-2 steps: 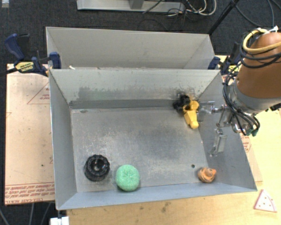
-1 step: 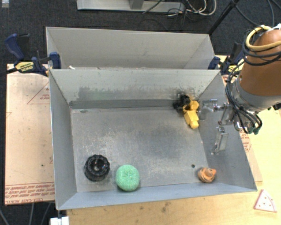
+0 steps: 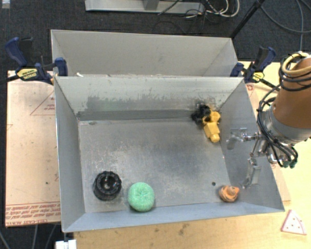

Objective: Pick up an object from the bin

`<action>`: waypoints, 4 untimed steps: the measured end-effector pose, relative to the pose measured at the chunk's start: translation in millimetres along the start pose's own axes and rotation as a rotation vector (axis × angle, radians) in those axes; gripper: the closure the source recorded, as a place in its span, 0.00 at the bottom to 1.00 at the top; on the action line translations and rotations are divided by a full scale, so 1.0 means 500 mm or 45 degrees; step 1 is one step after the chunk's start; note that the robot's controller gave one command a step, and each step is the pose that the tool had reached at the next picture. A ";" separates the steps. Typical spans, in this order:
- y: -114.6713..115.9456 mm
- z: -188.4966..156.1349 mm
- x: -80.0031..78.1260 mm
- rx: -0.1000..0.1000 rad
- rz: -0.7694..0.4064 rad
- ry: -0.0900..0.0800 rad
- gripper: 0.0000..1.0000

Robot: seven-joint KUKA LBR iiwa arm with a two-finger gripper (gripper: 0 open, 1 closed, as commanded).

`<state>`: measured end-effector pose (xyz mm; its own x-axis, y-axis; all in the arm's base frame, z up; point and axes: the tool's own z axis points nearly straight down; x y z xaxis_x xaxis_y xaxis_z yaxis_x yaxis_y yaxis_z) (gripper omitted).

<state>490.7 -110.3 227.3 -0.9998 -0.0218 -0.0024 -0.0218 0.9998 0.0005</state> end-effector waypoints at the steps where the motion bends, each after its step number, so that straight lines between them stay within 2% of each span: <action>1: -0.033 0.015 -0.004 0.001 -0.020 0.004 0.00; 2: -0.028 0.037 -0.008 0.001 -0.111 -0.003 0.00; 3: -0.039 0.097 0.012 0.000 -0.209 0.000 0.00; 4: -0.037 0.148 0.007 -0.002 -0.365 0.004 0.00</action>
Offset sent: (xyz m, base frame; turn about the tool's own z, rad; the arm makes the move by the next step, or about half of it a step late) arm -0.0076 -0.0121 -0.0283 -0.1281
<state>487.7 -128.8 153.4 -0.9527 -0.3038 0.0003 -0.3038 0.9527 0.0017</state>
